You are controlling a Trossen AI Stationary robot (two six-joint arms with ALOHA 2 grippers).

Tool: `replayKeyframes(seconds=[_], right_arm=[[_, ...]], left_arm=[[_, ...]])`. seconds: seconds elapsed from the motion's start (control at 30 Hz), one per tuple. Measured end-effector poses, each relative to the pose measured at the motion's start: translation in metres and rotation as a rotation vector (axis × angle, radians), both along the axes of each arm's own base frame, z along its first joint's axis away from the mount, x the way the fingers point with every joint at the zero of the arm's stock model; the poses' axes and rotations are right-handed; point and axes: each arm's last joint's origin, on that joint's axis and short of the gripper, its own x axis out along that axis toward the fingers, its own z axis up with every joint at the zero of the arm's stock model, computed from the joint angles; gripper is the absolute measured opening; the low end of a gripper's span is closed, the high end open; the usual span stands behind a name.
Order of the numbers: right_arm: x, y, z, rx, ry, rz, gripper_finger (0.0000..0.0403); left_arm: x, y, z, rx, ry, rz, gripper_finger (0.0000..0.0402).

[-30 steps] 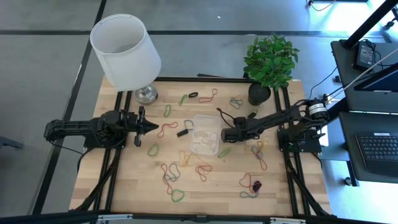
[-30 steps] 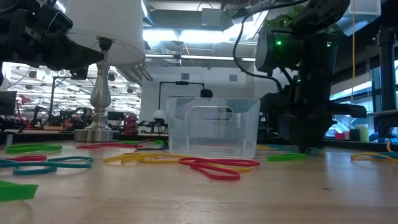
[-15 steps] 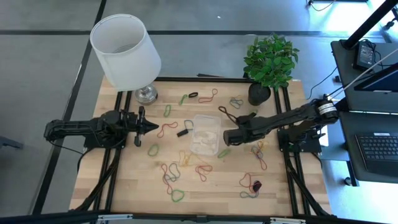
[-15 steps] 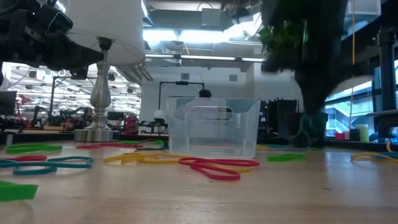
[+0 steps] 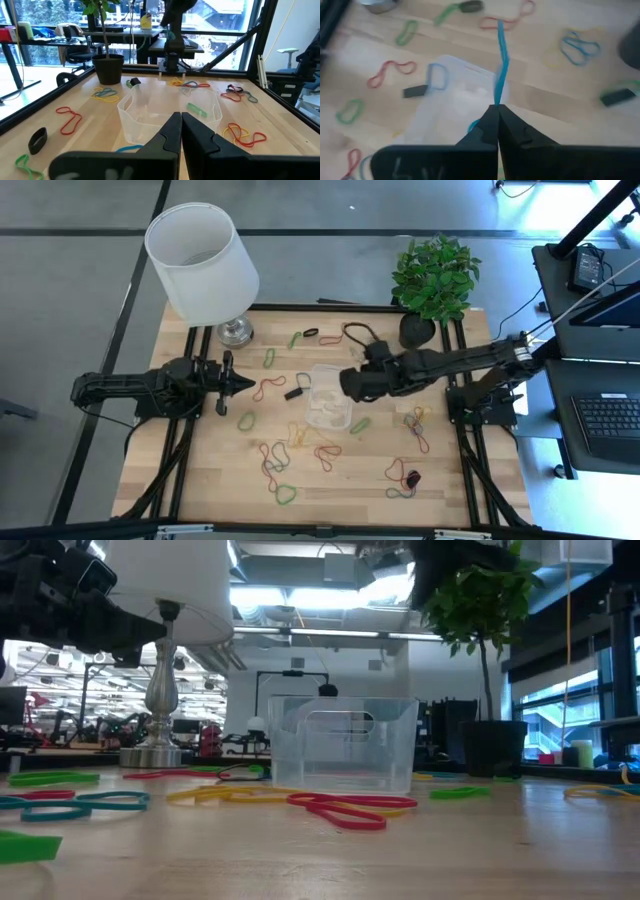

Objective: Pick and place rubber bands into bin
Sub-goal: Put the blue rubber band into the bin

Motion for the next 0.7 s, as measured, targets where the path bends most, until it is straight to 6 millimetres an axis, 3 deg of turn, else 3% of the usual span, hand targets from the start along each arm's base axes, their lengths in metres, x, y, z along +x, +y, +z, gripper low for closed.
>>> replayKeyframes(seconds=[0.1,0.3,0.43,0.7], right_arm=[[0.02,0.0,0.002,-0.02,0.009,0.042,0.0],[0.064,-0.003,-0.013,-0.011,0.038,0.15,0.0],[0.087,-0.007,-0.039,0.055,0.11,0.192,0.0],[0.114,-0.011,-0.103,0.177,0.272,0.237,0.0]], left_arm=[[0.0,0.0,0.0,0.0,-0.001,0.0,0.0006],[0.0,0.0,0.0,0.0,-0.002,0.0,0.0006],[0.0,0.0,0.0,0.0,-0.002,0.0,0.0006],[0.0,0.0,0.0,0.0,-0.001,0.0,0.0006]])
